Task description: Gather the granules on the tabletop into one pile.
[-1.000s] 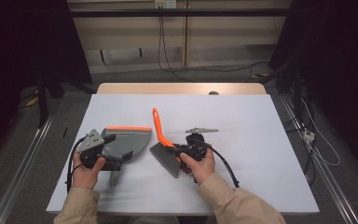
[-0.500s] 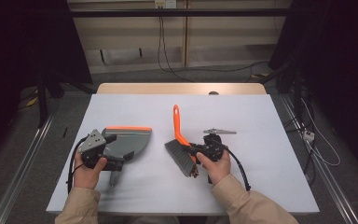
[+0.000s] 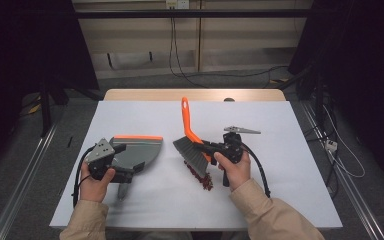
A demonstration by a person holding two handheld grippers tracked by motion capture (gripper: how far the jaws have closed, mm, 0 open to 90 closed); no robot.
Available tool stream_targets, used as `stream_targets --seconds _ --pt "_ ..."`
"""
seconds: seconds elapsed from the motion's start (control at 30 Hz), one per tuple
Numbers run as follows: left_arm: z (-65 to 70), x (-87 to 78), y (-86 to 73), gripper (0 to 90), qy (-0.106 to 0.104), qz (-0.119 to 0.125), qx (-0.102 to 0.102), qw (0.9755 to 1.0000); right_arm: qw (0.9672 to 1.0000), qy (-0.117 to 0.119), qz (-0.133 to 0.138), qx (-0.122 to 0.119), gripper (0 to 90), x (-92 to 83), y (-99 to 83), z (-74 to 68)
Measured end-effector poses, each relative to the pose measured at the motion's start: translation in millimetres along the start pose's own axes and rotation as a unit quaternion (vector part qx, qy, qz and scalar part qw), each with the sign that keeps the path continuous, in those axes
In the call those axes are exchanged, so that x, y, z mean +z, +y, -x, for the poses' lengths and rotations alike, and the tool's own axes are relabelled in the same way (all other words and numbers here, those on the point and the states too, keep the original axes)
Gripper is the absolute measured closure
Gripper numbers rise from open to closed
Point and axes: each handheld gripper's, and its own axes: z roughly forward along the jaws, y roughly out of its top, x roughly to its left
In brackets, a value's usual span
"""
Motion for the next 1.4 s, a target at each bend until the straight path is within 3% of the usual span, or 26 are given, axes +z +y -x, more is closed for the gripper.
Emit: stream_targets --seconds 0.07,0.13,0.23,0.33,0.47,0.63,0.7,0.77,0.87,0.97,1.07,1.4 --pt "-0.4 0.3 -0.2 4.7 0.000 -0.001 -0.001 1.0000 0.9997 -0.002 0.005 -0.022 71.0 -2.1 6.6 2.7" --pt "-0.5 0.6 -0.3 4.7 0.000 0.000 -0.003 1.0000 0.9972 -0.010 0.000 -0.074 71.0 -2.3 12.2 6.1" --pt "-1.1 0.7 -0.4 4.7 0.001 -0.001 -0.002 1.0000 0.9939 -0.019 -0.009 -0.108 71.0 -0.8 15.2 13.1" --pt "-1.3 0.7 -0.7 4.7 0.001 -0.002 -0.003 1.0000 0.9855 -0.035 -0.025 -0.164 71.0 2.7 15.7 21.0" --pt "-2.6 0.8 -1.1 4.7 0.003 -0.003 -0.002 1.0000 0.9773 -0.036 -0.029 -0.207 71.0 5.1 15.0 31.1" --pt "-2.8 1.7 -1.5 4.7 0.002 -0.006 -0.003 1.0000 0.9684 -0.038 -0.043 -0.243 71.0 7.8 13.6 35.5" --pt "-2.5 2.0 -1.6 4.7 0.002 -0.006 -0.004 1.0000 0.9666 -0.034 -0.045 -0.250 71.0 9.2 13.1 36.8" --pt "-2.3 2.0 -1.5 4.7 0.001 -0.006 -0.004 1.0000 0.9615 -0.032 -0.052 -0.268 71.0 10.9 13.1 38.1" --pt "-2.7 1.7 -1.5 4.7 0.001 -0.005 -0.004 1.0000 0.9571 -0.029 -0.054 -0.283 71.0 12.8 12.4 39.6" --pt "-3.2 1.4 -1.8 4.7 0.002 -0.006 -0.005 1.0000 0.9485 -0.027 -0.065 -0.309 71.0 15.7 11.0 39.2" --pt "-3.7 0.9 -1.9 4.7 0.002 -0.005 -0.005 1.0000 0.9428 -0.018 -0.073 -0.325 71.0 18.4 10.3 36.4" --pt "-4.6 -1.0 -1.9 4.7 0.004 -0.003 -0.007 1.0000 0.9305 0.022 -0.103 -0.351 71.1 24.3 3.1 23.0"
